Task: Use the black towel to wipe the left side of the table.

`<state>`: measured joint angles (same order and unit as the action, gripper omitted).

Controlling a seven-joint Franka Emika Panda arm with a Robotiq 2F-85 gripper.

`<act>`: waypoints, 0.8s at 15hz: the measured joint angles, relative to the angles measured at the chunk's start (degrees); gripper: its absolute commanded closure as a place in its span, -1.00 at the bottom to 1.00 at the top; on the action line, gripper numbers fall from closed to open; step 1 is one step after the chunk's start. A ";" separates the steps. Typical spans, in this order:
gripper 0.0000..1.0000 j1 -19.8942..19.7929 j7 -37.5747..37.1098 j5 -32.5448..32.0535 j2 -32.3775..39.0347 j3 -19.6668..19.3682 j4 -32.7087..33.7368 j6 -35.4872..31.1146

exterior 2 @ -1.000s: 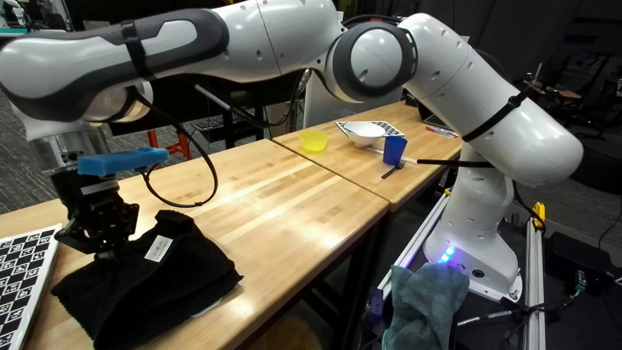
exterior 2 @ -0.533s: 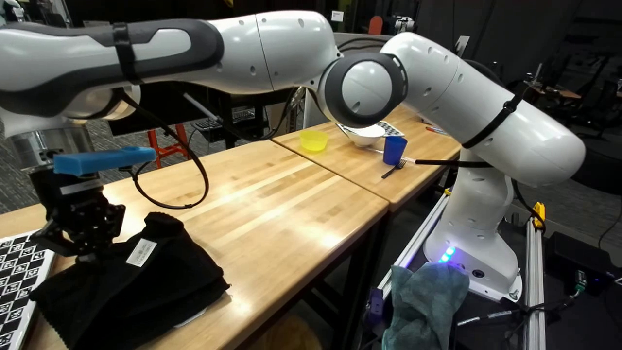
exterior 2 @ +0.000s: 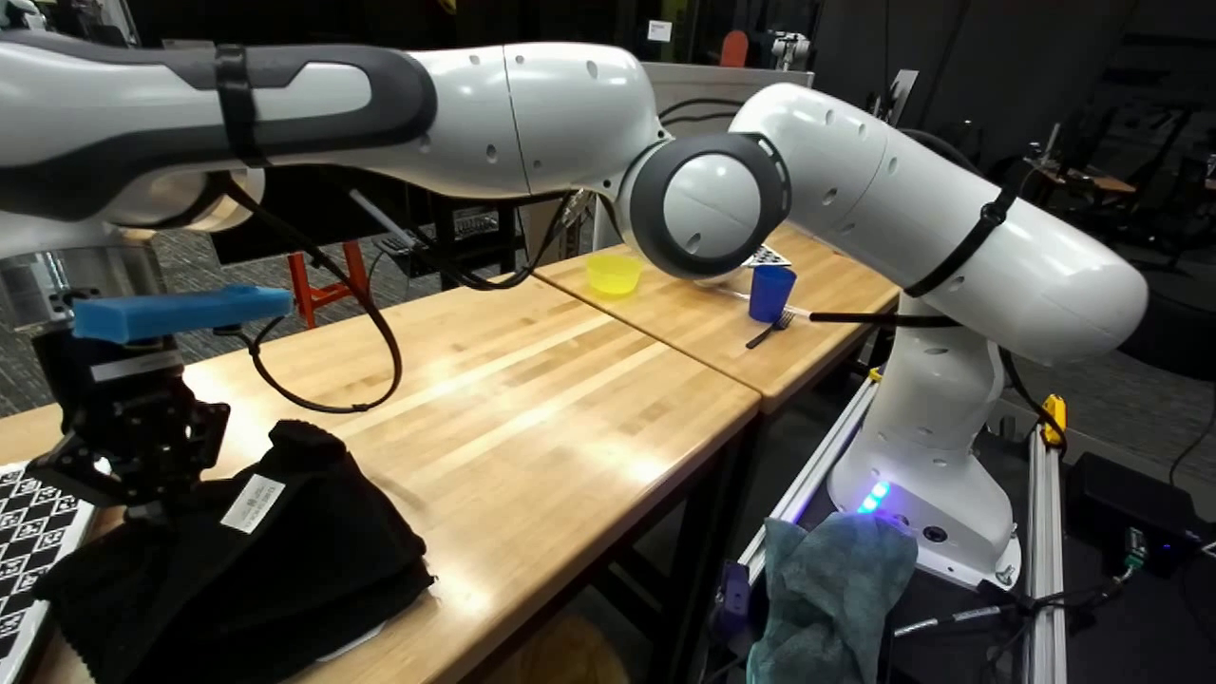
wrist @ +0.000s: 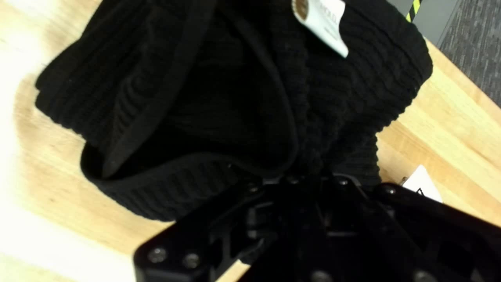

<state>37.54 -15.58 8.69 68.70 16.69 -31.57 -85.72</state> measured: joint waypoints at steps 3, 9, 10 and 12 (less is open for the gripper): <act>0.95 0.59 -0.86 0.02 1.36 -0.03 2.59 1.15; 0.95 1.15 -2.96 0.04 3.43 -0.49 6.30 3.07; 0.95 1.14 -3.35 0.04 3.63 -0.84 6.66 3.32; 0.95 1.09 -3.98 0.04 4.06 -1.68 7.53 3.85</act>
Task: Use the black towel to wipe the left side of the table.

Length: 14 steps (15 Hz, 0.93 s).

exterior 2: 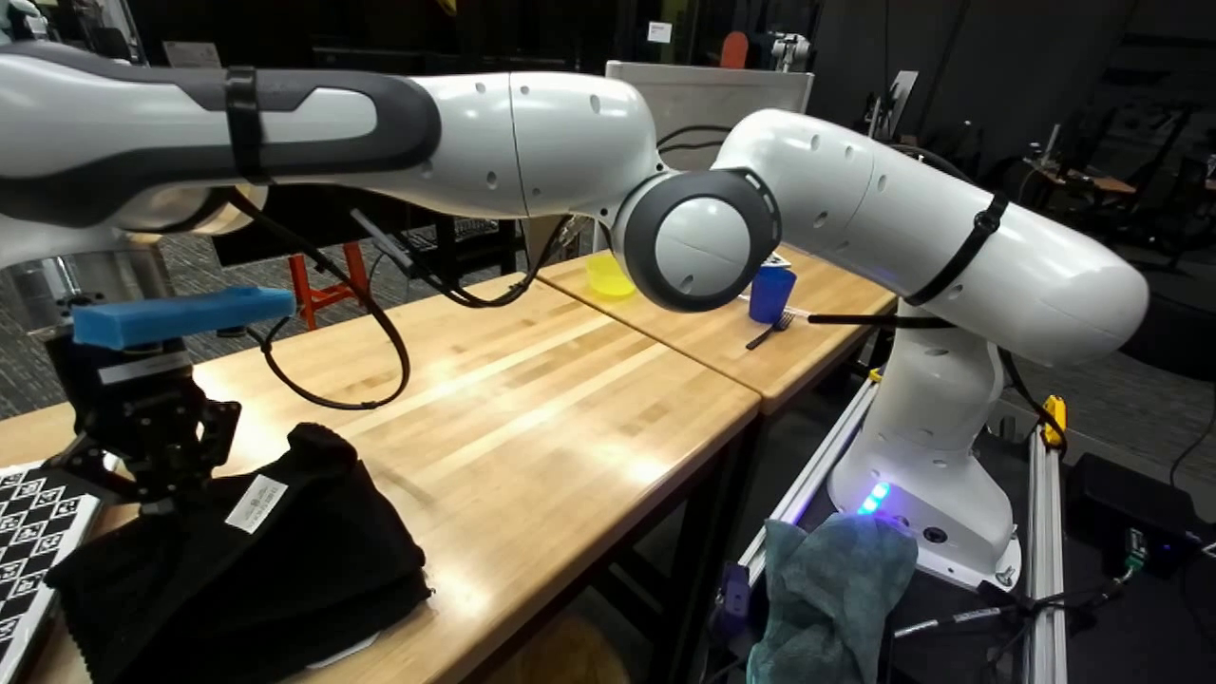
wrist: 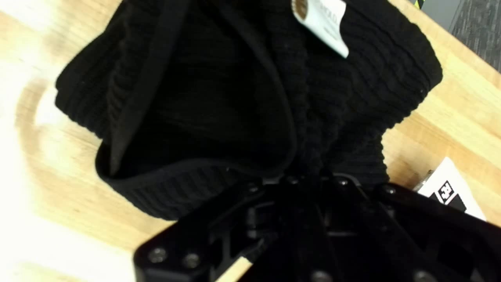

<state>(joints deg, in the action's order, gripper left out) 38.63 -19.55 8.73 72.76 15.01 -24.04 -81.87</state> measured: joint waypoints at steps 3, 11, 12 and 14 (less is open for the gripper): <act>0.95 -0.05 -0.01 0.00 0.50 -1.34 1.40 0.76; 0.95 -0.81 2.63 -0.68 0.47 -1.86 1.05 0.04; 0.95 -0.78 3.48 -0.99 0.44 -1.89 0.85 0.08; 0.95 -0.42 5.07 -1.98 0.42 -2.49 1.08 0.99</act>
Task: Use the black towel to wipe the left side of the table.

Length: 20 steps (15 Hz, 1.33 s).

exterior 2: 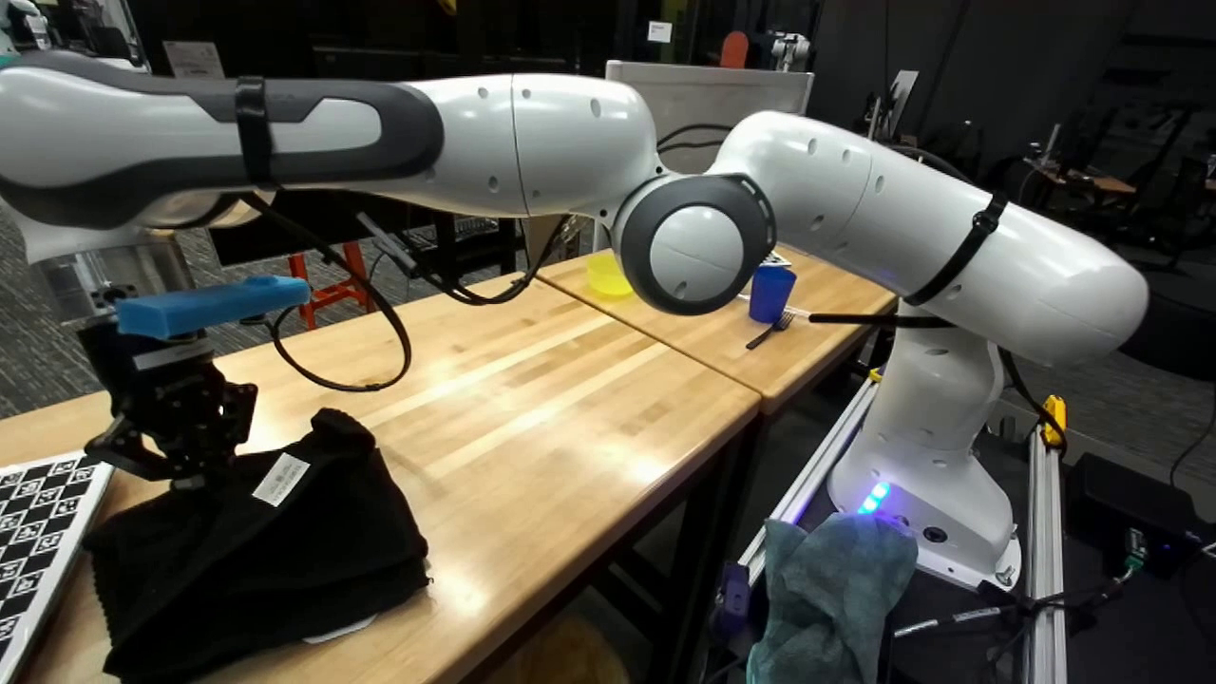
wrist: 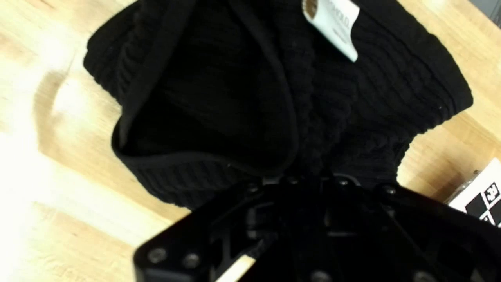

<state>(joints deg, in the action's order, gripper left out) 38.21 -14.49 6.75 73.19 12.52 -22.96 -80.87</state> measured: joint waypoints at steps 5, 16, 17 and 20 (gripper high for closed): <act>0.95 1.12 3.94 -4.53 -0.64 -1.99 0.16 1.28; 0.95 2.51 4.79 -9.67 -1.45 -6.52 -0.04 2.07; 0.95 2.35 3.69 -9.90 -1.45 -7.11 -0.08 2.03; 0.95 1.66 0.26 -9.94 -1.33 -8.57 0.39 2.09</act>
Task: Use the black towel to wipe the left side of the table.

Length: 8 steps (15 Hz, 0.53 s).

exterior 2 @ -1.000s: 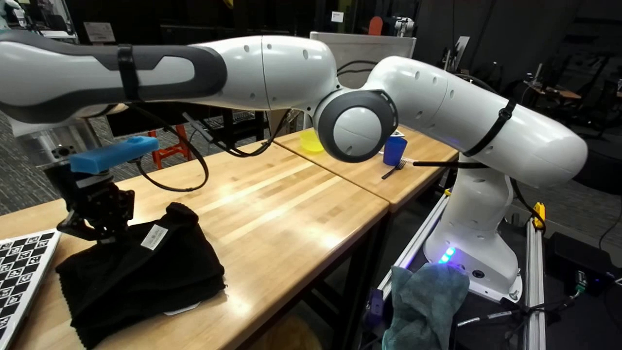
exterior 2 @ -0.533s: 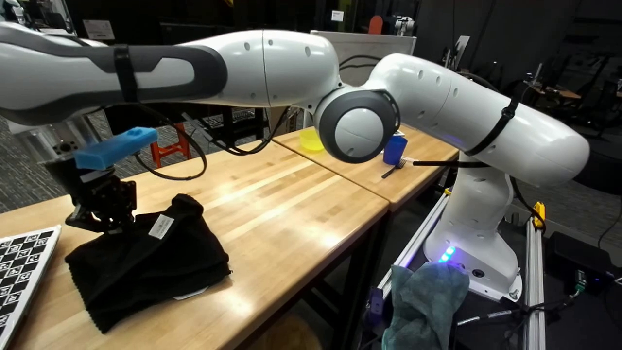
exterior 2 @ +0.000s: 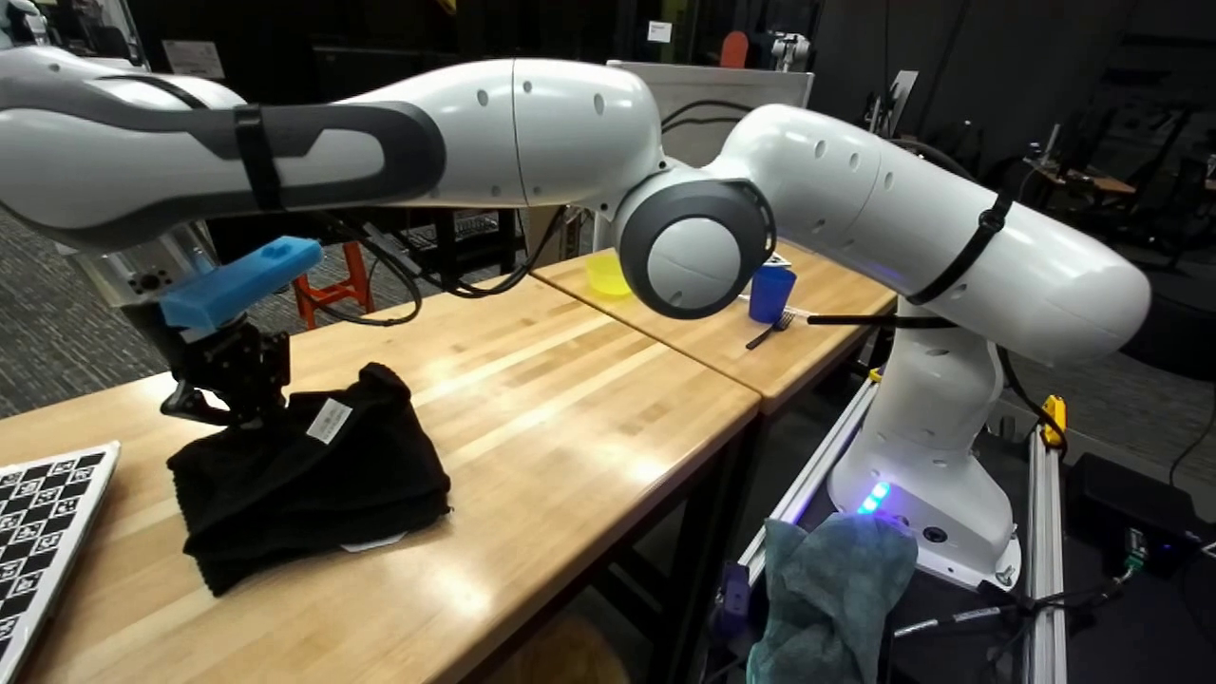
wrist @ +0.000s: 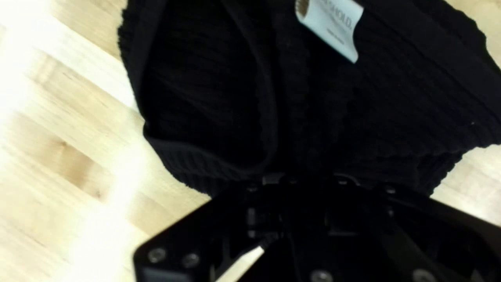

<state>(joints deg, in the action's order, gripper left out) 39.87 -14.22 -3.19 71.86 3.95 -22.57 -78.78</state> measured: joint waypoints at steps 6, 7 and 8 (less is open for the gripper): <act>0.95 -2.41 -4.87 0.06 0.50 -0.74 1.12 -1.41; 0.95 -3.02 -5.32 0.06 0.71 -0.81 1.50 -1.44; 0.95 -3.71 -5.51 0.07 0.71 -0.92 1.48 -1.66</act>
<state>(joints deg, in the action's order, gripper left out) 36.16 -19.74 -3.12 72.57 3.03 -21.10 -80.44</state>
